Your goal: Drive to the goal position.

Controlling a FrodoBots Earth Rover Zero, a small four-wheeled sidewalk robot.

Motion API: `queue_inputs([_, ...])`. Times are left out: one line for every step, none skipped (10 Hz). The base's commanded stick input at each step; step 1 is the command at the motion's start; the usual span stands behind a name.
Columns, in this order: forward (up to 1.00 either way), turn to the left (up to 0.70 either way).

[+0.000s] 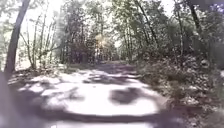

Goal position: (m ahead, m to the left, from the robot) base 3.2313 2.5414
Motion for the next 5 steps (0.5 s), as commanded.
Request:
queue_inputs([0.45,0.00])
queue_inputs([0.45,0.00])
queue_inputs([0.45,0.00])
queue_inputs([0.45,0.00])
queue_inputs([0.45,0.00])
